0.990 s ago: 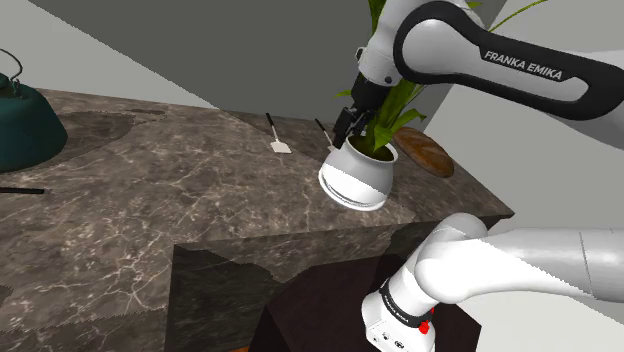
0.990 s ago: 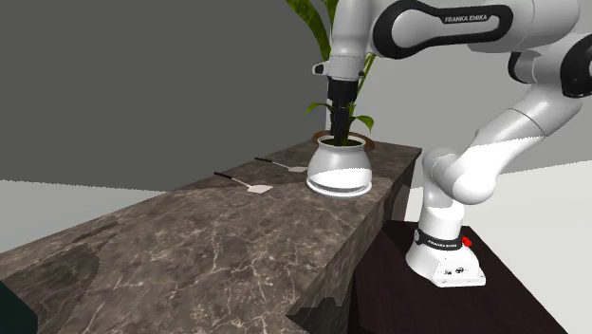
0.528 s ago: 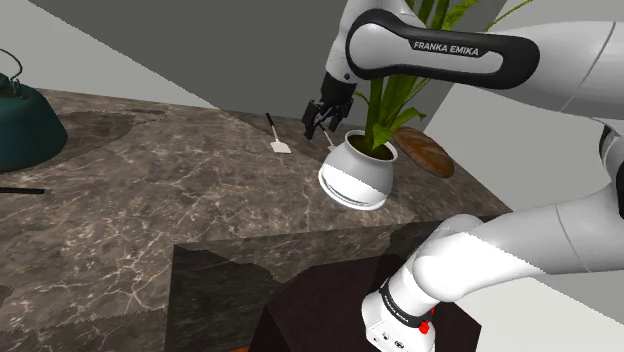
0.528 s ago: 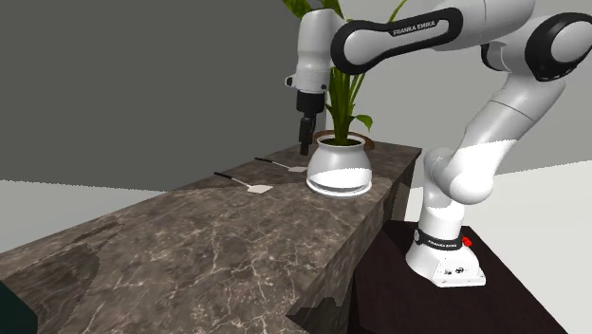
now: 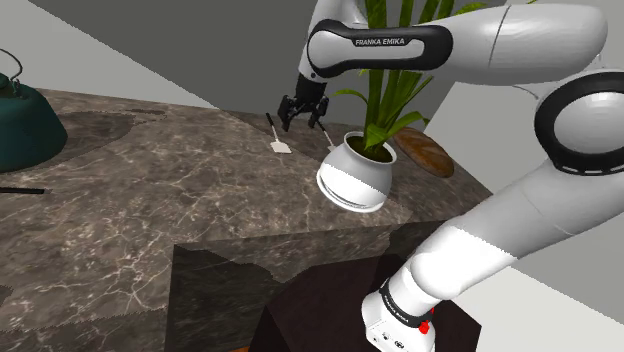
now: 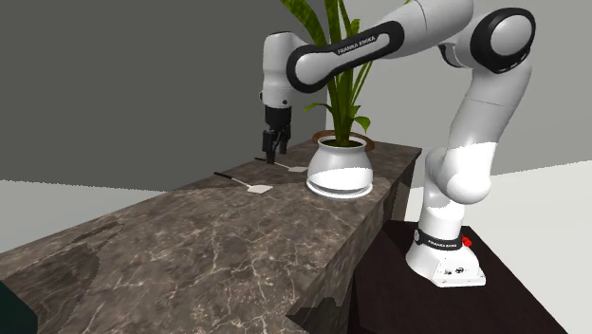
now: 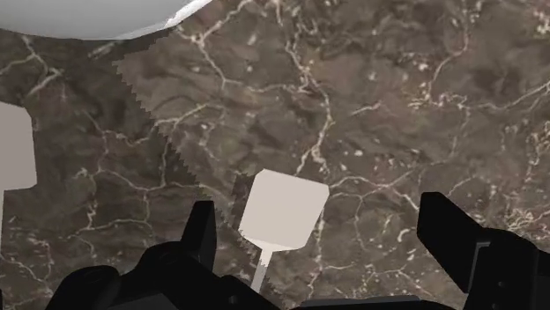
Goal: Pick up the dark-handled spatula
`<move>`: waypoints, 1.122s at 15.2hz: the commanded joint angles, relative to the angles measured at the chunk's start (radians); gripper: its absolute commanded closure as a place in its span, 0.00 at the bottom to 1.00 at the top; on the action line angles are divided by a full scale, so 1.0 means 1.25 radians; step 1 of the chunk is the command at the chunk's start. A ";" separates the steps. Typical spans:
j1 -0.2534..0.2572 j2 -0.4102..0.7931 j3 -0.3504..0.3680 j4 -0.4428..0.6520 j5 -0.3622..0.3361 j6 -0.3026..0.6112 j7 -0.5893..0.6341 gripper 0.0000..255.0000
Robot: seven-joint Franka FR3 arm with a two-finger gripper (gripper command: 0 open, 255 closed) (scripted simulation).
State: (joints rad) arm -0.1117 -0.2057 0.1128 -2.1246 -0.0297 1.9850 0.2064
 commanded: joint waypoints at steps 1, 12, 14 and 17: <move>-0.010 0.068 -0.003 0.052 -0.006 0.015 0.025 0.00; -0.037 0.405 -0.037 0.374 -0.019 0.026 0.147 0.00; -0.042 0.467 -0.045 0.446 -0.016 0.017 0.164 0.00; -0.041 0.475 -0.046 0.424 -0.017 0.045 0.165 0.00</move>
State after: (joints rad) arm -0.1640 0.3811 0.0560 -1.5888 -0.0511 2.0298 0.4091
